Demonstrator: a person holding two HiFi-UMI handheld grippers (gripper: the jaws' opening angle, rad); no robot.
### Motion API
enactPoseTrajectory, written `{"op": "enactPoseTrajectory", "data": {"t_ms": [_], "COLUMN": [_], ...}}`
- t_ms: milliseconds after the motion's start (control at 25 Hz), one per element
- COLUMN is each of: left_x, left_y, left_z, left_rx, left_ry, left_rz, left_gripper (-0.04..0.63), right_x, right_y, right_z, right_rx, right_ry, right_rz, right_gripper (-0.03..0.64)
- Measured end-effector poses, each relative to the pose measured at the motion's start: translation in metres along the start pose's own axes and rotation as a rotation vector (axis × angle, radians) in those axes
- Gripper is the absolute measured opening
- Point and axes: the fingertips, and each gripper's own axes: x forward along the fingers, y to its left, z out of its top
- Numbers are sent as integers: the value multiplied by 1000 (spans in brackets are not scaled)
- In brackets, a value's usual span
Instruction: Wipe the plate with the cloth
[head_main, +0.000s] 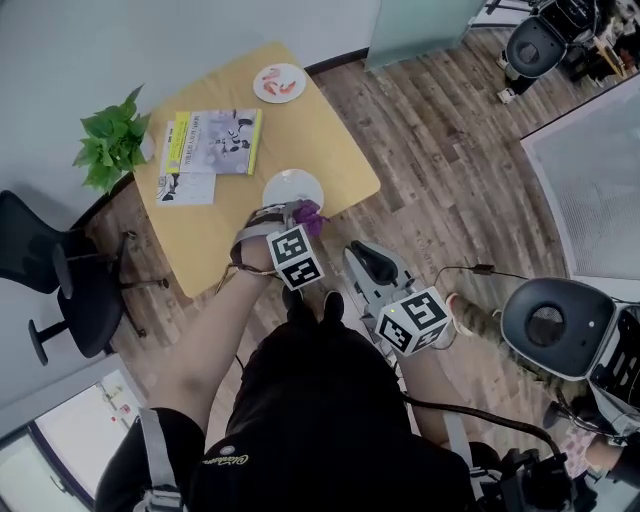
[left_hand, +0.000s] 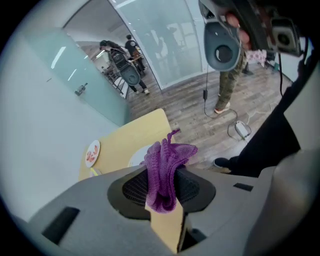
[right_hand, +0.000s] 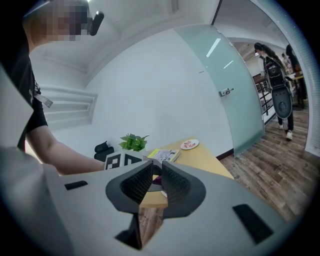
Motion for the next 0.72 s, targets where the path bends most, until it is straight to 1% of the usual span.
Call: {"op": "enactPoseTrajectory", "data": {"t_ms": [160, 240, 400, 480, 600, 720], "left_x": [-37, -60, -110, -134, -170, -203], "left_y": [21, 33, 53, 62, 77, 90], "left_z": [-1, -3, -2, 1, 3, -1], "left_rx": [-244, -359, -559, -624, -697, -799], "left_ry": [-129, -198, -365, -462, -611, -739], "left_rz": [1, 20, 69, 105, 162, 204], "left_gripper": [117, 117, 117, 117, 117, 117], "right_x": [9, 13, 20, 23, 25, 25], "right_y": [6, 10, 16, 19, 22, 24], "right_z": [13, 19, 29, 33, 41, 51], "right_rx": [-30, -45, -68, -76, -94, -115], "right_ry": [-8, -15, -26, -29, -36, -49], "right_rz": [24, 35, 51, 59, 67, 66], "right_gripper": [57, 57, 57, 57, 57, 57]}}
